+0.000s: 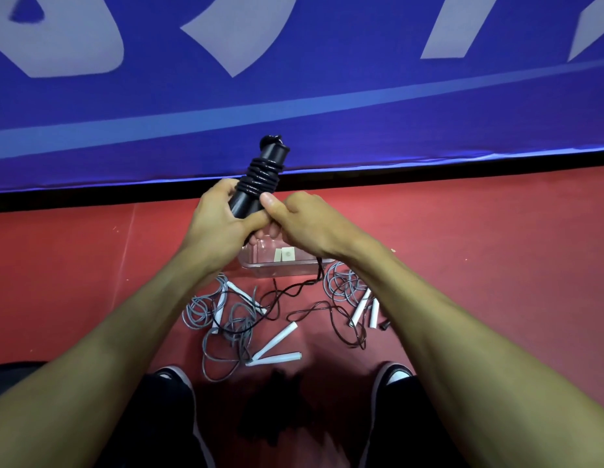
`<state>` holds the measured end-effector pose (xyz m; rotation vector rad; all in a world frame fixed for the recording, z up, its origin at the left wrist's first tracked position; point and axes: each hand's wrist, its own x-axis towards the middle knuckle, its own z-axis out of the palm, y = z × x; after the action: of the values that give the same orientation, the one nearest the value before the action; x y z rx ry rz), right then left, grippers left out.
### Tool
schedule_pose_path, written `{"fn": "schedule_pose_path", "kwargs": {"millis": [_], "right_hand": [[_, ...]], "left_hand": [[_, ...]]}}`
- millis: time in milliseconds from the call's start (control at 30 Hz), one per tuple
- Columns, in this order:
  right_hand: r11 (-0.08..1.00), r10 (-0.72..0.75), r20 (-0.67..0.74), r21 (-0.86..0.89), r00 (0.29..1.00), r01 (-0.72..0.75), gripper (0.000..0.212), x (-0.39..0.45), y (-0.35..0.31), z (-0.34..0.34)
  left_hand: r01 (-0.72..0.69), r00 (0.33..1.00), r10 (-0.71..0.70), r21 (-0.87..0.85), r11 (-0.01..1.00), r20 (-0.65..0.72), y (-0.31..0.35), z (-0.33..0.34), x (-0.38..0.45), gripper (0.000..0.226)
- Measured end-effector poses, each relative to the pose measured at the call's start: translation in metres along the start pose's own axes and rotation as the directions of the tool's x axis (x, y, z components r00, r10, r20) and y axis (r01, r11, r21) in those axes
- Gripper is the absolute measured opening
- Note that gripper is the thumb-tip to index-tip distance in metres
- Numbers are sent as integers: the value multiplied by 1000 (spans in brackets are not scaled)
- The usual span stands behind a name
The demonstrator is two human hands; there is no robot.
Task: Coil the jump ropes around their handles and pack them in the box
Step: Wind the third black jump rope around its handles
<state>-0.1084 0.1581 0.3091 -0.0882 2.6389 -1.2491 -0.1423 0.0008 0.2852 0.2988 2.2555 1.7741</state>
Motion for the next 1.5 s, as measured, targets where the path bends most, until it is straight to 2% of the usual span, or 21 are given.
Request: {"fn": "schedule_pose_path", "kwargs": {"millis": [133,233,300,400,467,567,633,767,900,1000,1100,1267,1367,1500], "right_hand": [[989,14,37,150,999,-19,54,8,6,1],[974,62,49,216,997,-71,52,12,11,2],[980,96,46,172,994,-103,53,12,13,3],[981,146,64,120,987,-153,50,12,15,1],[966,151,78,201,985,-164,48,11,14,-1],[926,118,105,349,987,-147,42,11,13,-2],[921,96,127,365,987,-136,39,11,13,-1],[958,116,150,245,982,-151,28,6,13,-5],[983,125,153,114,980,-143,33,3,12,-5],[977,98,188,170,977,-130,52,3,11,-1],[967,100,146,220,984,-131,51,7,13,-1],[995,94,103,26,990,-97,44,5,13,-1],[997,66,79,42,995,-69,42,6,13,-2],[990,56,90,122,994,-67,44,7,10,-2]], "left_hand": [[3,997,6,-125,992,71,2,3,-2,8],[52,995,-25,-275,960,102,8,5,-3,19],[131,989,-100,-346,929,105,12,6,-3,32],[203,979,-188,-412,888,77,12,6,-2,33],[174,984,-144,-391,904,107,13,3,-1,29],[99,971,-21,-316,944,239,16,1,-2,17],[69,973,-7,-261,963,231,14,-1,-2,11],[64,978,-48,-72,995,203,11,-5,-4,33],[57,997,-62,94,994,42,11,-5,-5,55],[91,995,-90,-18,996,35,13,-8,-4,57],[128,987,-111,-144,981,119,13,-9,-4,47],[104,994,-105,23,994,43,8,-9,-2,36],[56,996,-61,71,996,65,8,-5,-3,19],[86,988,-73,-97,992,133,18,1,-6,8]]}}
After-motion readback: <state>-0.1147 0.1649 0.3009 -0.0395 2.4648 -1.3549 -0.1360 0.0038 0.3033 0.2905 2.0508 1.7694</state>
